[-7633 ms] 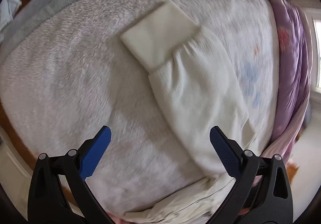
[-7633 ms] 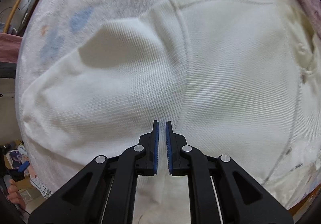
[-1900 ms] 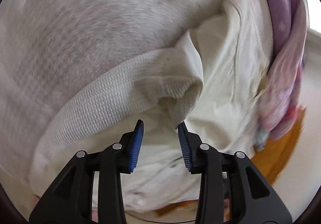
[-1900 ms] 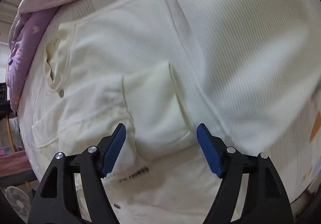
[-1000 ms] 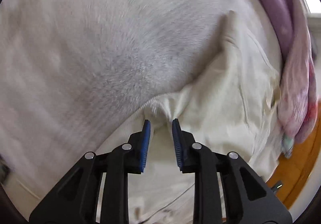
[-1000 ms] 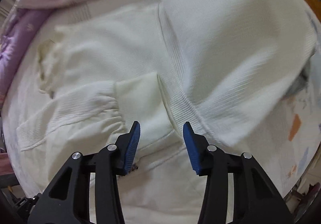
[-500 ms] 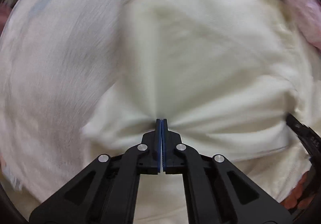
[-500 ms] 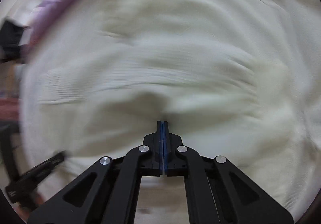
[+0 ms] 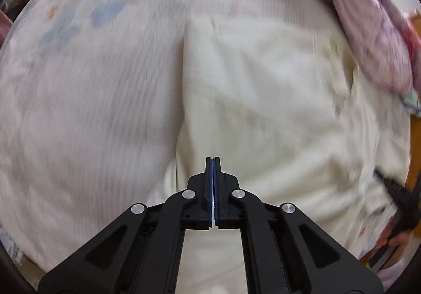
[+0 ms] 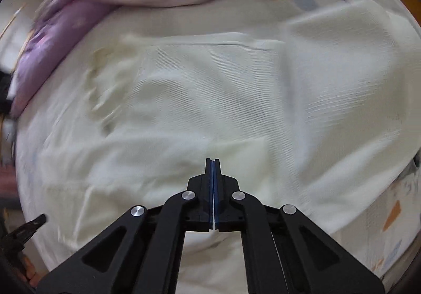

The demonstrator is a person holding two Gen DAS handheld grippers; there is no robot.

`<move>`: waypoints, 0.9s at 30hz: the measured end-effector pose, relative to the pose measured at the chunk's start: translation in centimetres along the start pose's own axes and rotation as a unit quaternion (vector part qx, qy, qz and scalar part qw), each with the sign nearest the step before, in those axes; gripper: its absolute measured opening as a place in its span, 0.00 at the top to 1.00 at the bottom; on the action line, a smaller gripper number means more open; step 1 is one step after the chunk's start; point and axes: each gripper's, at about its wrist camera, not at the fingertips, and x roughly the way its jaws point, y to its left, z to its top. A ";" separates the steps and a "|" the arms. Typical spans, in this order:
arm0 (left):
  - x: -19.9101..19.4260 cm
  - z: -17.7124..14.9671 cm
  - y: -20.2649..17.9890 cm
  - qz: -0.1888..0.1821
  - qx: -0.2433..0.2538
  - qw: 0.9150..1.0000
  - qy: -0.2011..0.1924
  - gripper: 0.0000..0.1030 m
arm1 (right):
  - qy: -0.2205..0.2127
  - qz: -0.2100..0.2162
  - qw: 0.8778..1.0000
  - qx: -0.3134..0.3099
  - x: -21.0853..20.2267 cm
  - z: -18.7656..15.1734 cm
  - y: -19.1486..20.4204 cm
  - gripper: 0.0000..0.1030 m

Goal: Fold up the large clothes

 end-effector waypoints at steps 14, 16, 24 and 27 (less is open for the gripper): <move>6.5 10.3 0.7 0.098 0.008 0.995 0.005 0.97 | 0.039 0.067 0.995 0.067 5.0 0.2 -2.4 0.94; 4.7 9.7 -0.7 0.087 0.017 0.996 -0.008 0.94 | 0.038 0.075 0.993 0.078 3.5 -0.2 -2.5 0.92; -1.8 3.2 -6.5 0.105 0.082 0.991 -0.022 0.68 | 0.006 0.040 0.998 0.057 -4.7 -2.3 -4.2 0.28; -2.9 -0.4 -8.8 0.092 0.103 0.990 -0.010 0.65 | -0.008 0.006 0.998 0.066 -8.0 -3.9 -6.3 0.25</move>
